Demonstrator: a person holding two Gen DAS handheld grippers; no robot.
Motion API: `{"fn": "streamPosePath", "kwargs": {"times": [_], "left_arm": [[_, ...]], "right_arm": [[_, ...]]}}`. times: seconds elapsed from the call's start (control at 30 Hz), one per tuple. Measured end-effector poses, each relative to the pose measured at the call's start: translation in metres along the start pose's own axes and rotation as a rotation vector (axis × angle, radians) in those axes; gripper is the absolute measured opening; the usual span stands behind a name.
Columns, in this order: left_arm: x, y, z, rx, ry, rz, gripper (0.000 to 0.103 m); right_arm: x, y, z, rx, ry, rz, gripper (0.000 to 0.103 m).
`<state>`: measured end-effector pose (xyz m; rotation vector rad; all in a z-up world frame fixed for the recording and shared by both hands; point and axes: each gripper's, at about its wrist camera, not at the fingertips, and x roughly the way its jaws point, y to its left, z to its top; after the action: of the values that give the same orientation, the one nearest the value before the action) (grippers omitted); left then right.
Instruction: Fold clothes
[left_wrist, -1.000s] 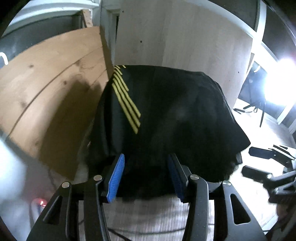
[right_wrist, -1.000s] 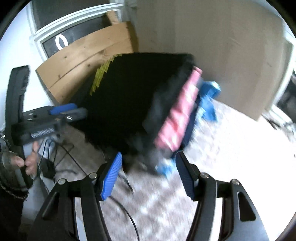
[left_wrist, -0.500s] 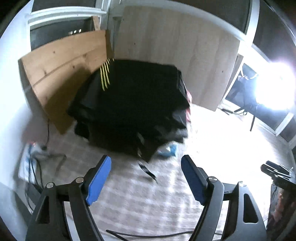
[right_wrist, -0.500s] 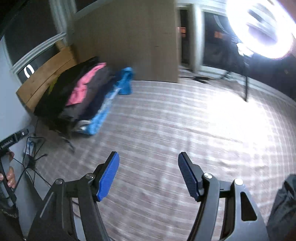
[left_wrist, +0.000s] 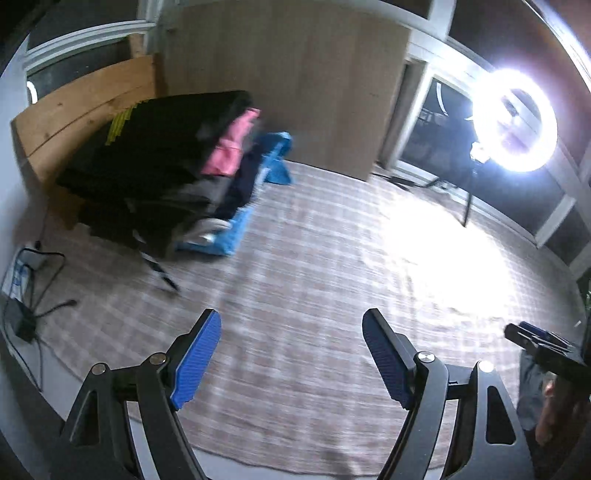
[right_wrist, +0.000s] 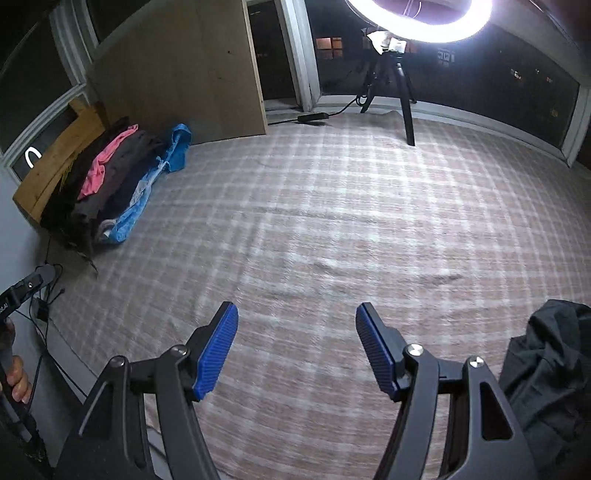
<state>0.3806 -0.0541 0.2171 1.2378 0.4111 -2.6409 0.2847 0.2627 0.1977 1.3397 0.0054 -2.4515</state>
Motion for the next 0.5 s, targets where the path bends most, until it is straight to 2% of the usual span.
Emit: {"fn": "streamPosePath", "kwargs": {"times": [0.13, 0.3, 0.5], "left_arm": [[-0.003, -0.025, -0.001, 0.027, 0.003, 0.005, 0.077], [-0.022, -0.047, -0.002, 0.072, -0.043, 0.016, 0.077], [-0.029, -0.052, -0.004, 0.093, -0.040, 0.020, 0.077]], "right_arm": [[-0.015, -0.011, -0.003, -0.012, -0.028, -0.009, 0.065], [-0.032, -0.025, -0.008, 0.014, -0.072, 0.004, 0.066], [-0.031, -0.033, -0.016, 0.037, -0.059, 0.003, 0.066]]}}
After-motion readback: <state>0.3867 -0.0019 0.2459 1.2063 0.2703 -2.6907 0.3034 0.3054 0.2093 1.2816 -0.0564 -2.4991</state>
